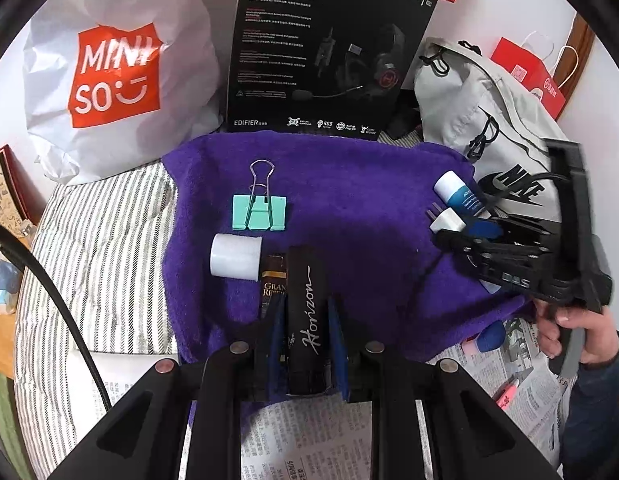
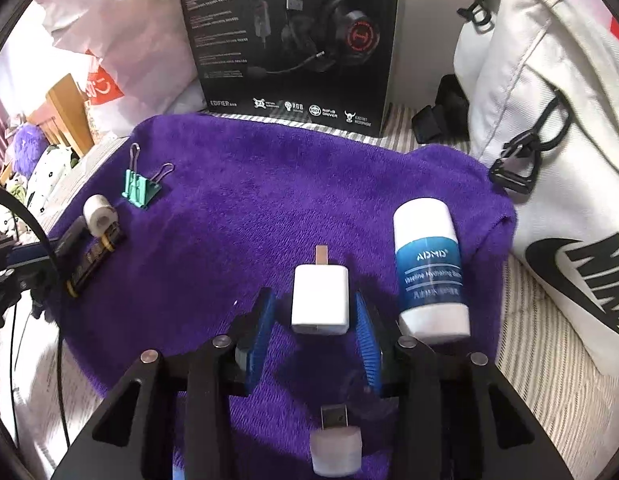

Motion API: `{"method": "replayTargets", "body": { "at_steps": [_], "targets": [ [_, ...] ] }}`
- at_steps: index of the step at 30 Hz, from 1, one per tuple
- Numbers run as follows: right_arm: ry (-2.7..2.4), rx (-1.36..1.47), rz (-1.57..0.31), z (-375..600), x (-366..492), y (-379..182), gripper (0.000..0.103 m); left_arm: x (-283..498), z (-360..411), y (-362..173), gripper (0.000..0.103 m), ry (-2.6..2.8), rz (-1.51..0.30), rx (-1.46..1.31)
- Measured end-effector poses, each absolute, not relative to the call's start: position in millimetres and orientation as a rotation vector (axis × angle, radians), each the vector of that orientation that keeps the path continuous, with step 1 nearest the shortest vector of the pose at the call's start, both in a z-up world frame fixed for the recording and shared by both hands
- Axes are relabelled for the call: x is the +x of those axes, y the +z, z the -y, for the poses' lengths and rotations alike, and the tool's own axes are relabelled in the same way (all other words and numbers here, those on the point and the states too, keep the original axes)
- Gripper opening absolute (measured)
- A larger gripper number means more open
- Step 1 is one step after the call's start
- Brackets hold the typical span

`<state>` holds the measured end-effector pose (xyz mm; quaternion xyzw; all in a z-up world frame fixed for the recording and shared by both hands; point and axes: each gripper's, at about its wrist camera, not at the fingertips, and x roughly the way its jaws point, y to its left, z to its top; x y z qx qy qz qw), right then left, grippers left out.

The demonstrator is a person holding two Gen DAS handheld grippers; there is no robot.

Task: Organize rigid objects
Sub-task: 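Set the white charger on the towel with the right gripper while the left sets the marker beside the bottle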

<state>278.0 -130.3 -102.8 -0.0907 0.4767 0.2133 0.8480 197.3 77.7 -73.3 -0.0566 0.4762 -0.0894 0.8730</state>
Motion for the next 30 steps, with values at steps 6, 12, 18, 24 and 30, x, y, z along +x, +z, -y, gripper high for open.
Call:
{"method": "replayTargets", "body": {
  "at_steps": [6,12,18,24,30],
  "targets": [
    [0.44,-0.168,-0.941,146.5,254.4,-71.2,0.047,215.7,-69.5,-75.0,0.021,-0.201,-1.013,-0.112],
    [0.448,-0.129,-0.9,174.6,218.4,-54.9,0.047,233.4,-62.5,-81.3,0.021,-0.209,-1.015,-0.107],
    [0.433,-0.094,-0.893,193.2,187.1,-50.0,0.047,249.4,-56.8,-96.2,0.021,-0.189,-1.05,-0.092],
    [0.43,-0.021,-0.874,204.9,170.4,-41.7,0.047,258.2,-57.0,-101.9,0.021,-0.167,-1.057,-0.099],
    [0.423,-0.004,-0.91,204.7,170.7,-54.1,0.047,261.9,-54.2,-102.5,0.021,-0.162,-1.065,-0.069]
  ]
}}
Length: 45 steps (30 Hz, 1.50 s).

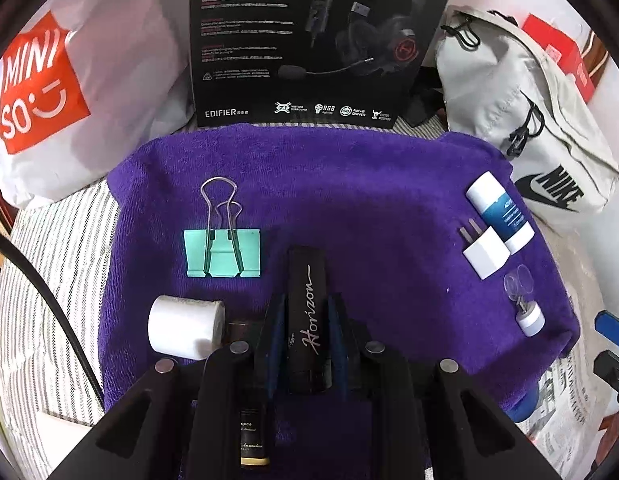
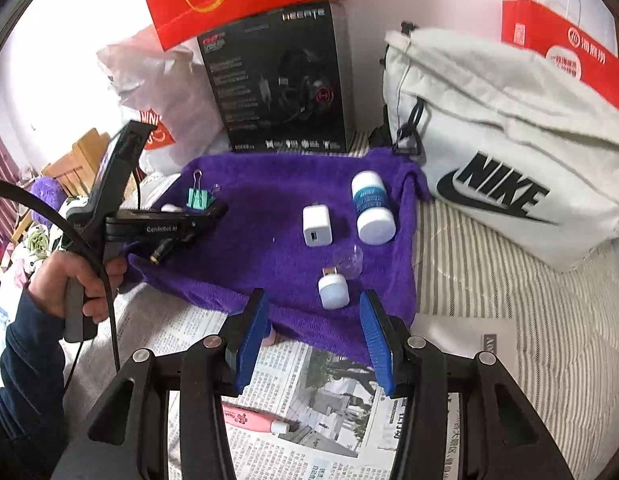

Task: Organize rigid objects
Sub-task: 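Set the white charger on the towel with the right gripper while the left sets the marker beside the bottle, then grasp the blue-lidded pink jar on the newspaper with the left gripper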

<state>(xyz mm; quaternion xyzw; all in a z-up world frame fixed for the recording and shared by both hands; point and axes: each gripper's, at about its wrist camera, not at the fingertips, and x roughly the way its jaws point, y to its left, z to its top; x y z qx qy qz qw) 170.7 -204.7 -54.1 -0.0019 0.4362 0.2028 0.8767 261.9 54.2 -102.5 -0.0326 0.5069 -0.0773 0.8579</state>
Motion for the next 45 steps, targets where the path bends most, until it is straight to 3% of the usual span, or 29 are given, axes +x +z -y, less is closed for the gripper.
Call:
{"method": "replayTargets", "body": {
  "at_steps": [8,9,11,13,20,31,38,45],
  "targets": [
    [0.413,0.025,-0.904,214.6,163.3,-51.4,0.047,261.7,-53.3,-103.5,0.022,-0.148,-1.069,-0.063],
    [0.415,0.026,-0.902,215.5,161.9,-50.2,0.047,260.9,-52.8,-103.8,0.024,-0.151,-1.069,-0.067],
    [0.417,0.028,-0.895,218.1,157.7,-47.4,0.047,258.7,-51.3,-104.3,0.04,-0.177,-1.065,-0.095],
    [0.421,0.034,-0.894,220.2,154.4,-45.4,0.047,256.3,-46.8,-104.4,0.044,-0.178,-1.065,-0.088],
    [0.407,0.068,-0.872,234.1,137.4,-40.3,0.05,236.9,-40.4,-86.0,0.042,-0.147,-1.068,-0.067],
    [0.405,0.099,-0.862,250.5,116.2,-38.6,0.051,131.0,-28.0,-41.8,0.044,-0.223,-0.956,-0.091],
    [0.394,0.107,-0.866,258.2,109.0,-39.5,0.052,104.9,15.3,-52.1,0.044,-0.347,-0.97,-0.06],
    [0.381,0.081,-0.873,265.7,105.3,-41.1,0.053,129.1,53.4,-77.8,0.044,-0.381,-0.995,0.017]
  ]
}}
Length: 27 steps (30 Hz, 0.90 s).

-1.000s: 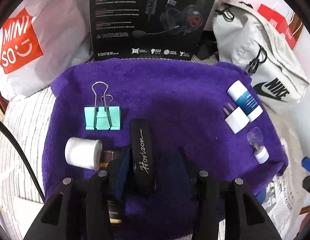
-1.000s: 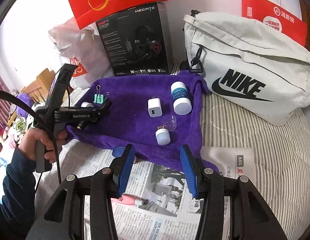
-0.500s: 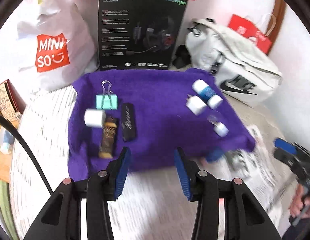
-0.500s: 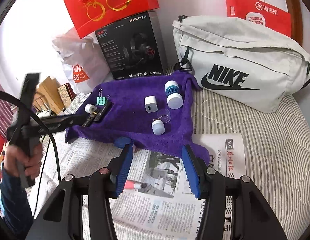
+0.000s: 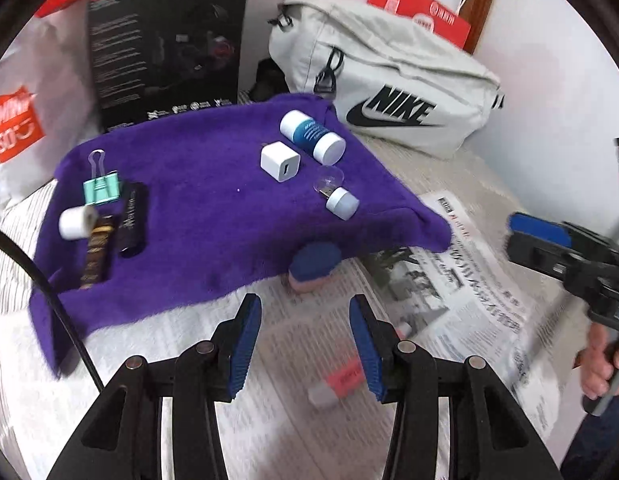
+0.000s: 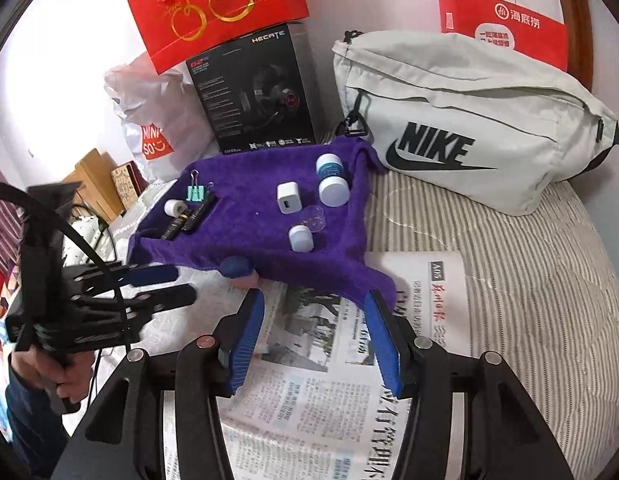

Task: Organize rigid objects
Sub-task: 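Grasp the blue-lidded pink jar on the newspaper with the left gripper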

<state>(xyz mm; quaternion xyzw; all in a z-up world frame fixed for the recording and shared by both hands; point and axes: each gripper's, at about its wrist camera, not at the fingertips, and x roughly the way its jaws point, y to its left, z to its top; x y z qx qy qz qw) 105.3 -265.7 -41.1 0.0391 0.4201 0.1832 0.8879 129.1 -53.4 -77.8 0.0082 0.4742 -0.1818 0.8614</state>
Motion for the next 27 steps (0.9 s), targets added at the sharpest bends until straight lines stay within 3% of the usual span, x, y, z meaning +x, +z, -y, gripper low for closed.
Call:
{"method": "replayTargets", "body": {
  "at_steps": [19,22,27],
  "targets": [
    [0.29,0.127,-0.948,315.5,113.4,-72.1,0.053,165.4,85.0,-109.2,0.043,-0.233,-1.094,-0.09],
    [0.296,0.129,-0.962,315.0,114.6,-77.5,0.053,166.0,88.3,-109.9,0.034,-0.183,-1.093,-0.058],
    [0.326,0.117,-0.969,306.1,113.6,-80.3,0.053,160.1,71.7,-107.8,0.034,-0.237,-1.087,-0.101]
  ]
}}
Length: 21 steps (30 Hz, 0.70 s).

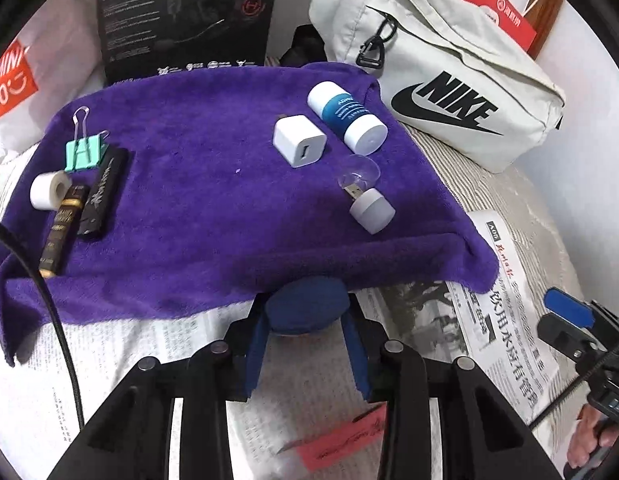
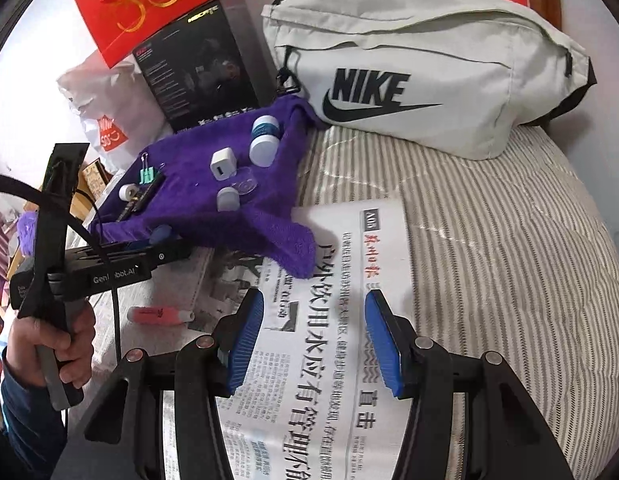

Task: Organize rigid objects
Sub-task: 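Grasp the blue-lidded pink jar on the newspaper with the left gripper, then grasp the pink highlighter with the right gripper while the left holds the jar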

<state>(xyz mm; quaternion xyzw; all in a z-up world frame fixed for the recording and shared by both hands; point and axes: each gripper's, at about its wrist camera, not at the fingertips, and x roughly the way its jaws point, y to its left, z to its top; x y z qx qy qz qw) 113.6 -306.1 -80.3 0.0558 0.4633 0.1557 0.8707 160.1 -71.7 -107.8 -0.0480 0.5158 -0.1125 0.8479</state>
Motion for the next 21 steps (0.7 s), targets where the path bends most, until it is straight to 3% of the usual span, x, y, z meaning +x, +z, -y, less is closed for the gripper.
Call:
{"method": "replayTargets", "body": {
  "at_steps": [16,21],
  "targets": [
    [0.606,-0.072,-0.997,208.3,107.5,-95.4,0.053,127.3,-15.5,-106.4,0.034,-0.161,-1.072,-0.132],
    [0.671,-0.163,-0.982,185.4,104.2,-100.6,0.058,121.1,-27.0,-103.4,0.034,-0.158,-1.06,-0.134]
  ]
}}
